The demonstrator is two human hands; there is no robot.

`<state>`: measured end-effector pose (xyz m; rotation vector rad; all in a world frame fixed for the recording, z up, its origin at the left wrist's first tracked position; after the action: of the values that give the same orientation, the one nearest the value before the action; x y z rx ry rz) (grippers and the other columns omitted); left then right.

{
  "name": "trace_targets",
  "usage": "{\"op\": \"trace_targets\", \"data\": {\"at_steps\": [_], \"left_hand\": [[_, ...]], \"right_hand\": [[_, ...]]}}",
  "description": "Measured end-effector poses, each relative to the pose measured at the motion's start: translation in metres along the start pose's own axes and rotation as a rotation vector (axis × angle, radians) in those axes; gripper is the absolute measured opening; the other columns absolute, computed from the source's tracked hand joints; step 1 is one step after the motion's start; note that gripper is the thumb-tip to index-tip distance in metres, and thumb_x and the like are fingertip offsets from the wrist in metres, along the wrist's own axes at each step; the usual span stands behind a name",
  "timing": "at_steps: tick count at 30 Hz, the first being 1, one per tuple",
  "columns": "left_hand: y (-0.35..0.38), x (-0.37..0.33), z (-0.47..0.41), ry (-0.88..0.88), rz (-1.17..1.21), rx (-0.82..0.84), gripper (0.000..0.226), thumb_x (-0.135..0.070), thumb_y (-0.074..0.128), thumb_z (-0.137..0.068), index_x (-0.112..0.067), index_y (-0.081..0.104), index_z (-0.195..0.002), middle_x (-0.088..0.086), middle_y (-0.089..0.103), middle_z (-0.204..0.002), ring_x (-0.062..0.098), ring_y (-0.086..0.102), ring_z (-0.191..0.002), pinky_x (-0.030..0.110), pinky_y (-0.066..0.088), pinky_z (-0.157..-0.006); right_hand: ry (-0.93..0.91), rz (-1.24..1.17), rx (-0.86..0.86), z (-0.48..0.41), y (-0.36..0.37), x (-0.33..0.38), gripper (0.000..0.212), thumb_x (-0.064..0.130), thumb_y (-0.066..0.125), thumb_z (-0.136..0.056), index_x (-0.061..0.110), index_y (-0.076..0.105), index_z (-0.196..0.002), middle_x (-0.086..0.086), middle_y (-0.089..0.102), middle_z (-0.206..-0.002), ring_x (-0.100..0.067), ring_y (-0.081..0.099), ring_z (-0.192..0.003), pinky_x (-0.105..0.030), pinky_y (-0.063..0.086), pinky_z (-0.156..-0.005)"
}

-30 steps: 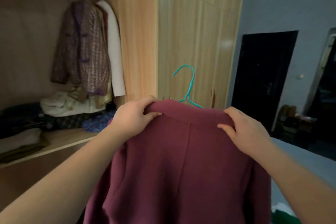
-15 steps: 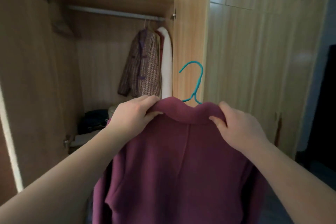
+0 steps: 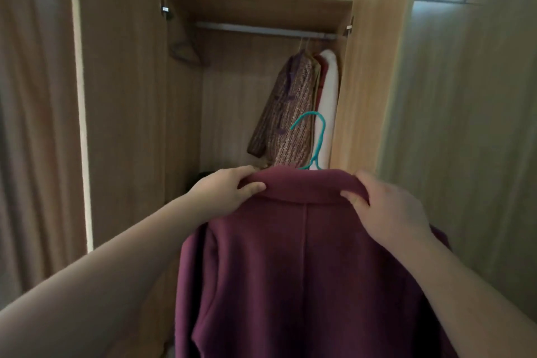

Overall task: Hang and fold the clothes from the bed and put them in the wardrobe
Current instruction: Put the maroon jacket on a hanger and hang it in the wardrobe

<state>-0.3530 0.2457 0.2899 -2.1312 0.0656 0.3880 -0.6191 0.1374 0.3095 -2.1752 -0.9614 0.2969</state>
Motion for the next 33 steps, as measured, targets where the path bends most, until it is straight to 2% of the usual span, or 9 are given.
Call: {"op": "trace_targets", "data": {"at_steps": [4, 7, 10, 13, 18, 21, 25, 29, 33], "left_hand": [[-0.006, 0.037, -0.001, -0.062, -0.065, -0.155, 0.028, -0.057, 0.052, -0.094, -0.032, 0.053, -0.106, -0.012, 0.059, -0.085, 0.022, 0.061, -0.087, 0.035, 0.045, -0.071], [-0.015, 0.065, -0.01, -0.07, -0.13, -0.27, 0.028, -0.057, 0.053, -0.093, -0.029, 0.052, -0.098, -0.011, 0.059, -0.078, 0.022, 0.06, -0.081, 0.035, 0.045, -0.067], [-0.024, 0.104, -0.028, -0.083, -0.158, -0.346, 0.031, -0.056, 0.054, -0.093, -0.025, 0.052, -0.096, -0.011, 0.057, -0.075, 0.023, 0.06, -0.079, 0.034, 0.039, -0.063], [-0.034, 0.147, -0.055, -0.036, -0.175, -0.408, 0.03, -0.053, 0.056, -0.093, -0.024, 0.057, -0.102, -0.014, 0.055, -0.079, 0.022, 0.061, -0.082, 0.032, 0.036, -0.063], [-0.041, 0.212, -0.122, 0.079, -0.221, -0.407, 0.028, -0.052, 0.053, -0.093, -0.024, 0.054, -0.098, -0.014, 0.058, -0.085, 0.019, 0.061, -0.085, 0.033, 0.04, -0.063], [-0.043, 0.248, -0.169, 0.099, -0.24, -0.429, 0.029, -0.052, 0.053, -0.094, -0.023, 0.053, -0.099, -0.01, 0.062, -0.091, 0.02, 0.061, -0.088, 0.034, 0.042, -0.064], [-0.017, 0.285, -0.238, 0.125, -0.192, -0.328, 0.027, -0.05, 0.053, -0.096, -0.024, 0.051, -0.103, -0.006, 0.062, -0.097, 0.023, 0.06, -0.095, 0.033, 0.039, -0.069], [0.0, 0.307, -0.3, 0.152, -0.164, -0.313, 0.034, -0.052, 0.051, -0.095, -0.024, 0.053, -0.114, -0.003, 0.064, -0.104, 0.023, 0.059, -0.099, 0.04, 0.048, -0.084], [0.003, 0.322, -0.36, 0.206, -0.201, -0.349, 0.032, -0.056, 0.048, -0.093, -0.028, 0.05, -0.109, -0.005, 0.061, -0.098, 0.022, 0.058, -0.095, 0.041, 0.049, -0.082]], "right_hand": [[-0.03, -0.452, 0.437, -0.031, 0.056, 0.001, 0.013, 0.045, 0.061, -0.093, 0.035, 0.058, -0.1, 0.02, 0.065, -0.098, 0.004, 0.061, -0.09, -0.016, 0.045, -0.074], [-0.068, -0.525, 0.513, -0.057, 0.096, 0.009, 0.022, 0.049, 0.055, -0.094, 0.03, 0.065, -0.103, 0.016, 0.07, -0.102, 0.001, 0.063, -0.096, -0.018, 0.048, -0.086], [-0.085, -0.474, 0.454, -0.092, 0.134, 0.027, 0.023, 0.046, 0.052, -0.097, 0.03, 0.063, -0.109, 0.016, 0.067, -0.106, 0.001, 0.061, -0.097, -0.011, 0.044, -0.082], [-0.123, -0.429, 0.384, -0.136, 0.162, 0.053, 0.027, 0.047, 0.053, -0.097, 0.027, 0.062, -0.114, 0.013, 0.067, -0.11, -0.009, 0.062, -0.104, -0.029, 0.048, -0.091], [-0.182, -0.38, 0.456, -0.207, 0.204, 0.1, 0.021, 0.034, 0.056, -0.098, 0.031, 0.058, -0.119, 0.014, 0.065, -0.115, -0.003, 0.06, -0.105, -0.028, 0.046, -0.095], [-0.114, -0.486, 0.4, -0.246, 0.231, 0.113, 0.035, 0.052, 0.052, -0.095, 0.028, 0.063, -0.119, 0.014, 0.068, -0.113, -0.005, 0.062, -0.106, -0.035, 0.047, -0.099], [-0.004, -0.242, 0.197, -0.294, 0.267, 0.108, 0.05, 0.063, 0.041, -0.094, 0.026, 0.06, -0.121, 0.0, 0.07, -0.115, -0.023, 0.064, -0.107, -0.035, 0.049, -0.09], [-0.049, 0.073, 0.083, -0.337, 0.29, 0.106, 0.035, 0.056, 0.037, -0.098, 0.028, 0.047, -0.116, -0.005, 0.07, -0.1, -0.031, 0.066, -0.093, -0.039, 0.051, -0.073], [-0.161, 0.041, -0.002, -0.383, 0.305, 0.103, 0.02, 0.041, 0.047, -0.099, 0.024, 0.043, -0.107, -0.003, 0.067, -0.099, -0.033, 0.066, -0.089, -0.037, 0.04, -0.064]]}}
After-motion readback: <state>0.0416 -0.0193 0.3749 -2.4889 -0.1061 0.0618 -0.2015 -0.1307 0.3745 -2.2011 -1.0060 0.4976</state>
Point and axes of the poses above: each hand's wrist, its own z-axis away from the middle knuckle, its own y-axis out of the palm, x = y × z, the point moved 7 cm from there along -z, towards the middle knuckle
